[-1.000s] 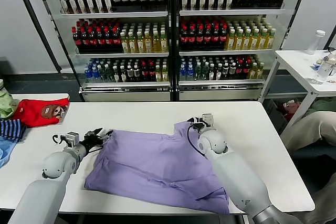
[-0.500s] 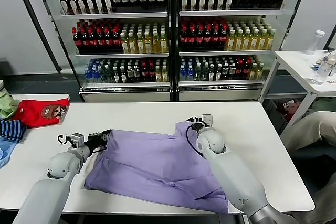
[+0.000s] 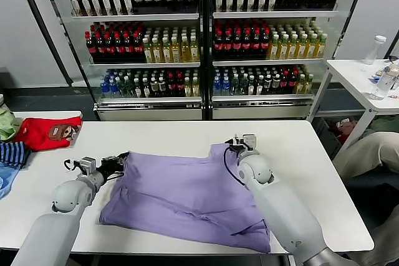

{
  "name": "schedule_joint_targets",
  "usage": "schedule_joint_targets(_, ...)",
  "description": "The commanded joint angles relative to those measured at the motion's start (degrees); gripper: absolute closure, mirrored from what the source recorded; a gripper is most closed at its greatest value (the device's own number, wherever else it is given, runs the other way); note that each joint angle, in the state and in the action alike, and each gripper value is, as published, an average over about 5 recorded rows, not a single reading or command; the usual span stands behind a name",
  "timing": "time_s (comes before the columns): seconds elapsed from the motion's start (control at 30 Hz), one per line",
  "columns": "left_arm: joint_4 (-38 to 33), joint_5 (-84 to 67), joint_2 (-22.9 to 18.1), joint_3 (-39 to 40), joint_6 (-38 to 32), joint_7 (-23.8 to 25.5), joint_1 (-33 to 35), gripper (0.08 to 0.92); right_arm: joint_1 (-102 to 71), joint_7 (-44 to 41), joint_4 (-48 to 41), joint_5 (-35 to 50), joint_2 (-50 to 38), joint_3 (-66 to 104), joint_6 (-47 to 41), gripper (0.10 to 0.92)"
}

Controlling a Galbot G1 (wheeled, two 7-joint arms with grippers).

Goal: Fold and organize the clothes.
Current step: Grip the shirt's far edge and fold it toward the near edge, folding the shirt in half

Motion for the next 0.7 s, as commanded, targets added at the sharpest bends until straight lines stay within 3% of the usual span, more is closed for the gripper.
schedule_joint_targets(0.03,-11.8,-6.3,2.3,-3.2,-2.2,-3.1,10.0,0.915,-9.4,1.1,19.4,2.5,-7.9,2.2,-0.8,0.91)
schedule_joint_targets(0.43,-15.6,-6.6,2.8,-6.1,-8.5,-4.5,20.1,0.915,-28.8,2.4,35.9,2.8,-12.9,10.2,-1.5,0.91)
schedule_joint_targets(0.7,-17.2,-6.4,2.6,-7.8,-9.3,-4.9,22.8,0.915,-34.2,2.1,38.8,2.0,-13.4,12.1,-1.5,0.91)
